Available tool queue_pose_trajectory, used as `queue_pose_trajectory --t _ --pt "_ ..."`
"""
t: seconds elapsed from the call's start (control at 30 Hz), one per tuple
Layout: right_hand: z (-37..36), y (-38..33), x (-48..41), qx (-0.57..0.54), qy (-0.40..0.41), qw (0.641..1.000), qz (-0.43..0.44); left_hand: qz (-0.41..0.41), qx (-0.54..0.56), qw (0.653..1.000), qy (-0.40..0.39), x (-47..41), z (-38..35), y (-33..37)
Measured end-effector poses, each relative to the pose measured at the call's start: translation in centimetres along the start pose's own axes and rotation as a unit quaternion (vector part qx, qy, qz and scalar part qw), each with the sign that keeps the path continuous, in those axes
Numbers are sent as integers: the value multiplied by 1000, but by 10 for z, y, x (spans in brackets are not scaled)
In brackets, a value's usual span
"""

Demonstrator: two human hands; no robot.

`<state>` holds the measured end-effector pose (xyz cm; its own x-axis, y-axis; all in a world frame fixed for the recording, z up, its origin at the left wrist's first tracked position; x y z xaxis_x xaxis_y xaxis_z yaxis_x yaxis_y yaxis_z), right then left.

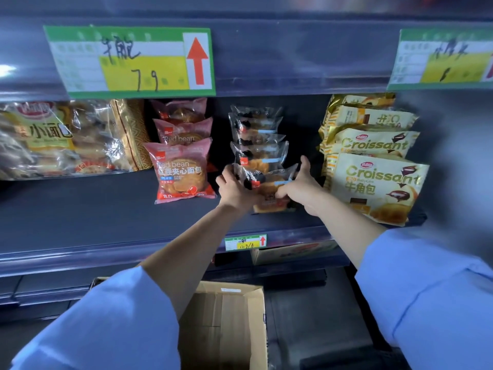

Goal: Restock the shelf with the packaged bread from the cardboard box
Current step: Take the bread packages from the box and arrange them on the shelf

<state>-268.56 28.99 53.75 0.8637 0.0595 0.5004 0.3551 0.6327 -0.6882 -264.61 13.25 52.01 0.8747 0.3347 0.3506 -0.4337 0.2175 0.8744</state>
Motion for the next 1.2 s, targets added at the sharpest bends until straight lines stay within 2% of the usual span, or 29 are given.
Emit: queue_pose_trajectory --t 0.07,0.2,0.33,0.5,0.67,0.77,0.87,1.07,1.2 --pt "-2 2 -5 -48 -14 999 -19 -5 46 999 -13 -6 1 1" --pt "-17 3 -14 -139 -73 987 -25 17 140 982 -127 -13 -10 1" --pt "-15 -2 -18 -190 -67 979 16 -24 136 983 -122 -12 -15 11" --pt "-9 2 -26 -218 -56 974 40 -36 212 970 -117 -12 -15 18" --pt "-18 12 -30 -168 -72 982 39 -3 211 960 -182 -22 -32 -4" --pt "-17 13 -35 -153 -60 985 52 -26 191 967 -167 -24 -34 -1" --pt "-12 15 -35 -143 -44 987 56 -36 239 959 -148 -21 -27 9" --pt "2 -1 -38 -236 -10 970 51 27 348 935 -62 -35 -9 19" --pt "9 -12 -55 -300 -1 954 18 41 358 930 -71 -67 -10 11"
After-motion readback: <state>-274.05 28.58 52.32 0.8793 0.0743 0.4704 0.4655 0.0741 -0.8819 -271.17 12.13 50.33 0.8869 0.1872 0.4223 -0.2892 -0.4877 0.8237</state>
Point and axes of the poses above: each hand's wrist, its own x-axis away from the middle knuckle, its own z-axis out of the back of the hand, y = z × x, the point moved 6 cm from there along -x, towards the middle knuckle, and after that the axes turned 5 degrees about x, right-handed, at the moved point
